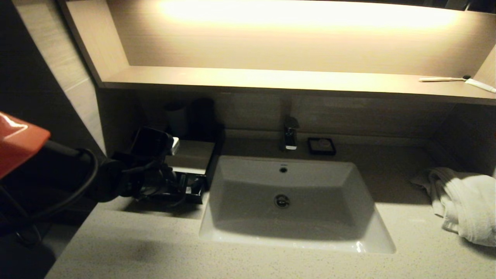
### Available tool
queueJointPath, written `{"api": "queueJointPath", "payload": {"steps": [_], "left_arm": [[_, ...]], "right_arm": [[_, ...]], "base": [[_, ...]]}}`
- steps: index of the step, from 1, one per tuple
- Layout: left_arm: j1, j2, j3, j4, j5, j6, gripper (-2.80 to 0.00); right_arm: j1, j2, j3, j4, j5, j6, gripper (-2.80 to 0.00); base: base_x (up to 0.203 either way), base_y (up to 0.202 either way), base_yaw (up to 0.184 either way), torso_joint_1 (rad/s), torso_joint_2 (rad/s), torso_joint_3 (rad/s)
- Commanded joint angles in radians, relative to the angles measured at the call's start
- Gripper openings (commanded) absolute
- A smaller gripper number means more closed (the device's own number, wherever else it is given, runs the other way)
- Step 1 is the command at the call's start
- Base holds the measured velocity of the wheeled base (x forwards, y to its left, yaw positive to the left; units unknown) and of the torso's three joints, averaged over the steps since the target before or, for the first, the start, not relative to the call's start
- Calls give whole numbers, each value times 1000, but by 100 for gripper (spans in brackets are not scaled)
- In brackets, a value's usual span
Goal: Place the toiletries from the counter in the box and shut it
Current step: Close the drawer
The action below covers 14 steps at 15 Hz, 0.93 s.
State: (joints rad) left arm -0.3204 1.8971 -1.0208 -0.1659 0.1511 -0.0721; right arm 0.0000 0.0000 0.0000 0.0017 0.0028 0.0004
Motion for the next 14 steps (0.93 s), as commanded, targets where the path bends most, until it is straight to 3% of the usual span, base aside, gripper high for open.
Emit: {"api": "queueJointPath", "payload": {"steps": [1, 14], "left_arm": [[0, 23, -8, -1, 1, -2, -280], [0, 65, -32, -23, 2, -2, -280]], "right_arm": [[0, 0, 0, 0, 0, 0, -280], [0, 0, 0, 0, -1, 0, -280]], "base": [[0, 0, 0, 0, 0, 0], [0, 0, 0, 0, 0, 0]]}}
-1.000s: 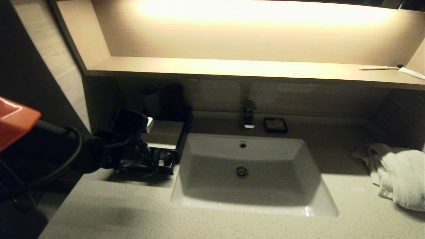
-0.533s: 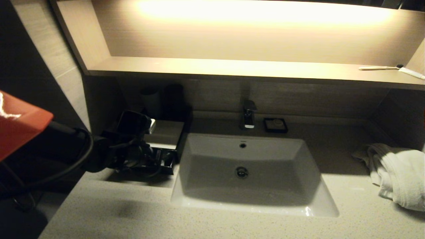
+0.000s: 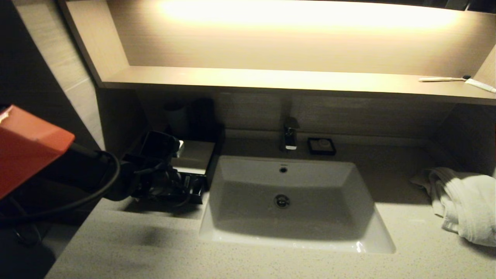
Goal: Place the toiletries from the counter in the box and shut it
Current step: Close the drawer
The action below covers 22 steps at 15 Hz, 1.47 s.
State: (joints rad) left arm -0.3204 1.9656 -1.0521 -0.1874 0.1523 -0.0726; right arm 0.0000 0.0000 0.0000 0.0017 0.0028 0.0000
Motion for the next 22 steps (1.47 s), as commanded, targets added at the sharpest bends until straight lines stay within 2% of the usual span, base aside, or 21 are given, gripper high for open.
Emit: {"api": "queueJointPath", "payload": {"steps": [1, 6, 9, 14, 22], "left_arm": [[0, -11, 1, -1, 2, -1, -280], [14, -92, 19, 5, 28, 1, -280], [63, -142, 39, 9, 30, 7, -280], [143, -114, 43, 6, 30, 33, -280], [164, -90, 69, 8, 30, 60, -280]], "right_arm": [[0, 0, 0, 0, 0, 0, -280], [0, 0, 0, 0, 0, 0, -280], [0, 0, 0, 0, 0, 0, -280], [0, 0, 0, 0, 0, 0, -280], [-1, 0, 0, 0, 0, 0, -280]], "base": [[0, 0, 0, 0, 0, 0], [0, 0, 0, 0, 0, 0], [0, 0, 0, 0, 0, 0], [0, 0, 0, 0, 0, 0], [0, 0, 0, 0, 0, 0]]}}
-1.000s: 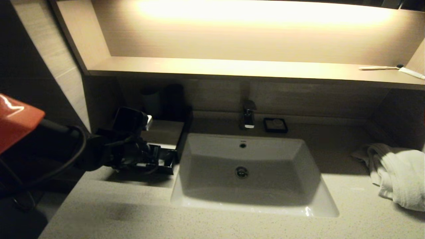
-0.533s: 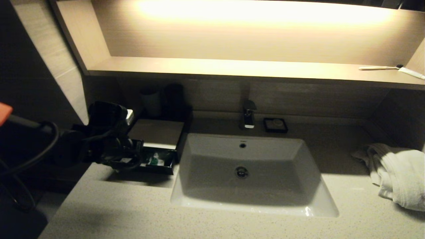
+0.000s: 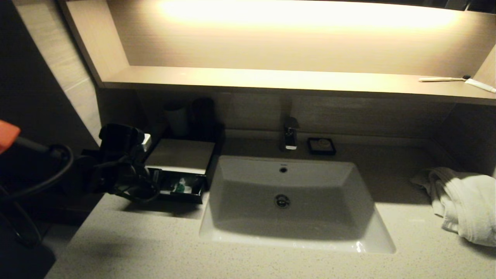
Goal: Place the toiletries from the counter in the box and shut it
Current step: Close the drawer
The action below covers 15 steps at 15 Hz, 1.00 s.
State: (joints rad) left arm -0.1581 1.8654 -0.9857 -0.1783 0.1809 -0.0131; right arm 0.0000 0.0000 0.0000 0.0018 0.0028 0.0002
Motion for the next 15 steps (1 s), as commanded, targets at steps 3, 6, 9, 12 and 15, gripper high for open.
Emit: {"api": "queueJointPath", "payload": {"steps": [3, 6, 9, 12, 15], "left_arm": [[6, 18, 10, 0, 2, 2, -280], [6, 29, 15, -1, 2, 2, -280], [6, 57, 13, -4, 2, 3, -280], [8, 94, 2, -9, 2, 13, -280], [9, 100, -21, -9, 1, 11, -280]], "right_arm": [[0, 0, 0, 0, 0, 0, -280], [0, 0, 0, 0, 0, 0, -280], [0, 0, 0, 0, 0, 0, -280], [0, 0, 0, 0, 0, 0, -280], [0, 0, 0, 0, 0, 0, -280]], "base": [[0, 0, 0, 0, 0, 0], [0, 0, 0, 0, 0, 0], [0, 0, 0, 0, 0, 0], [0, 0, 0, 0, 0, 0], [0, 0, 0, 0, 0, 0]]}}
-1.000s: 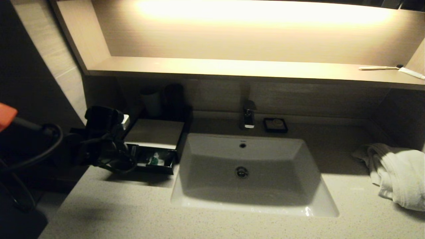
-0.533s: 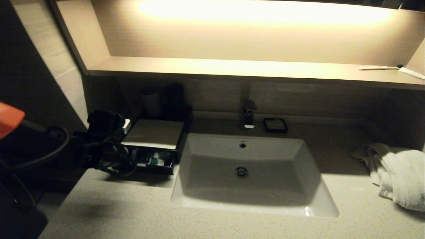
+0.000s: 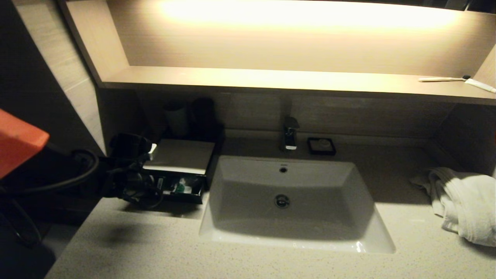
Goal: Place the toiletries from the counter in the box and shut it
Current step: Close the drawer
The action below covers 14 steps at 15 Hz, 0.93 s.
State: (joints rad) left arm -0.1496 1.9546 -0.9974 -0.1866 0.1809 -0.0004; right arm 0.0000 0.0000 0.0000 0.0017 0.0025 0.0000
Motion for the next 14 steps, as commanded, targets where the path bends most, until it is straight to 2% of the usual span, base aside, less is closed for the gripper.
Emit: {"api": "queueJointPath", "payload": {"steps": [1, 10, 14], "left_arm": [[1, 8, -18, -1, 0, -4, -280], [-1, -128, 4, 22, 0, -3, -280], [-1, -222, 80, 24, -2, -2, -280]], "right_arm": [[0, 0, 0, 1, 1, 0, -280], [0, 0, 0, 0, 1, 0, -280], [0, 0, 0, 0, 1, 0, -280]], "base": [[0, 0, 0, 0, 0, 0], [0, 0, 0, 0, 0, 0], [0, 0, 0, 0, 0, 0]]}}
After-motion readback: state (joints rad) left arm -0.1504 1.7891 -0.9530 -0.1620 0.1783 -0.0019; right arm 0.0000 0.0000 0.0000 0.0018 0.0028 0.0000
